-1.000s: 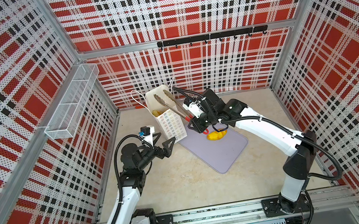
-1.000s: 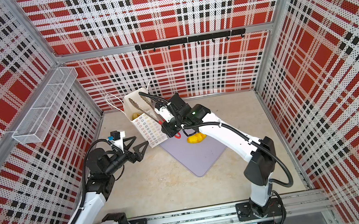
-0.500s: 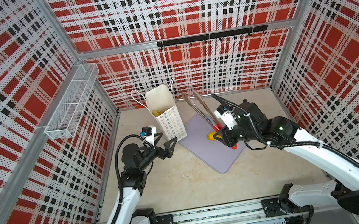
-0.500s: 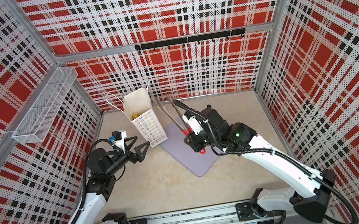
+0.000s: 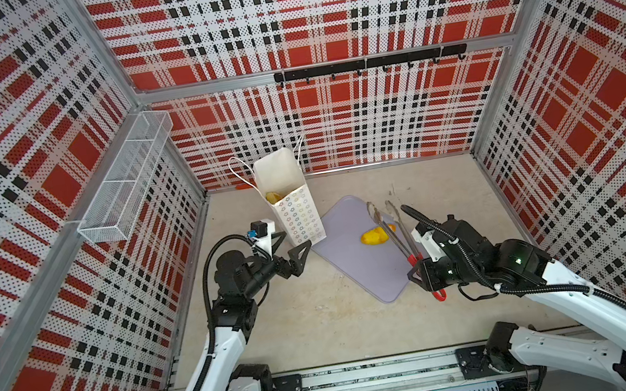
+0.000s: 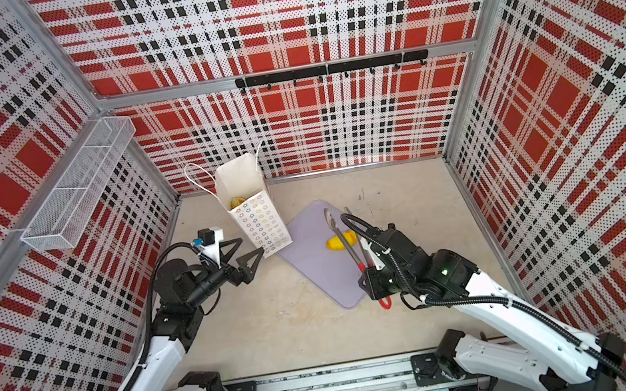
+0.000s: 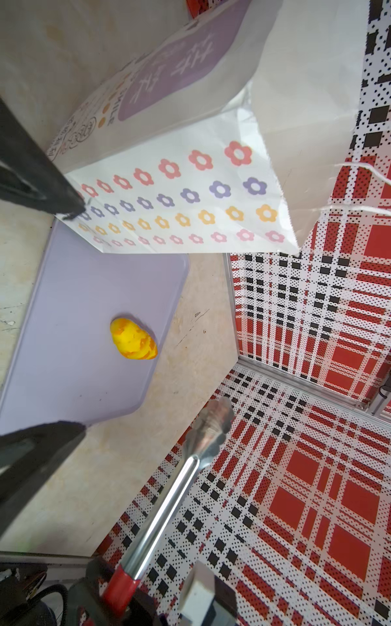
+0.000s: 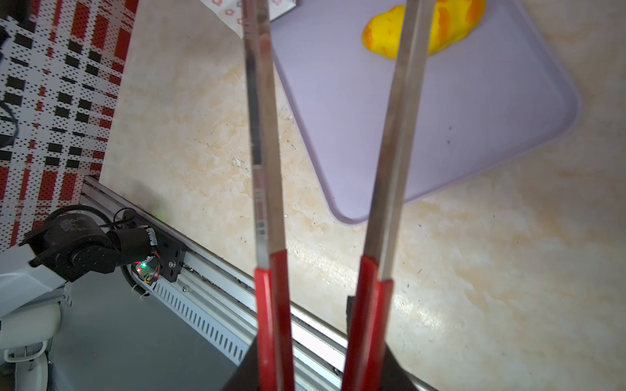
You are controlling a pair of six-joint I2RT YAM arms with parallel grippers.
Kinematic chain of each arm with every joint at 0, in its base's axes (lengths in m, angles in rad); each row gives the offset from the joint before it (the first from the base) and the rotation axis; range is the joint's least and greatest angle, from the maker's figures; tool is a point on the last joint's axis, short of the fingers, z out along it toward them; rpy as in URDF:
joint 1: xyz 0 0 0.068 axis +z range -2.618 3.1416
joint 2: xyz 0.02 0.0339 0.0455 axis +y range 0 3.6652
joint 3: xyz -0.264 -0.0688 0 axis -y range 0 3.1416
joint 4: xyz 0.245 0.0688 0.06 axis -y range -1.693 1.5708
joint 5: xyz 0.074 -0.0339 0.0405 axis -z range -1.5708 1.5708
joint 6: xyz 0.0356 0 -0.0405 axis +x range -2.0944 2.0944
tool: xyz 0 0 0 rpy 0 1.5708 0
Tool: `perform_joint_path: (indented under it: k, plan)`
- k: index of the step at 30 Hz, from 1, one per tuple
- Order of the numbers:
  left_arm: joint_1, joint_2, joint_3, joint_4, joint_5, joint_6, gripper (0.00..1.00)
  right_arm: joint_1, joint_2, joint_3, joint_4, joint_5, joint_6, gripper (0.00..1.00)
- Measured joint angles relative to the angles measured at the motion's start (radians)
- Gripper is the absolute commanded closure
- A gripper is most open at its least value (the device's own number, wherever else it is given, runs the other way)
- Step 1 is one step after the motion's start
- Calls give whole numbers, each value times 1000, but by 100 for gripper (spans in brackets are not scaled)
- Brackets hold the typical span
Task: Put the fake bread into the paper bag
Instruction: 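Raise the tongs out of the bag and move them over the yellow bun, then lower the tongs onto the yellow oblong bun and close them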
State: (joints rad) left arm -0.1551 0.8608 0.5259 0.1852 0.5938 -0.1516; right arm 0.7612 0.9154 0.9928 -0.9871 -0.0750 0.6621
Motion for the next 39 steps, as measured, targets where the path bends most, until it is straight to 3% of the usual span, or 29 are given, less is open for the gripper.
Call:
perform_joint_path:
  k: [10,25,39]
  plan:
    - [-5,23,0,-8,0,2,3,-169,-12,-111,-9,-80,11,66]
    - [-5,30,0,-14,1,3,3,-259,161,-172,125,-216,-55,66]
    - [-3,30,0,-15,4,3,3,-280,261,-234,295,-312,17,66]
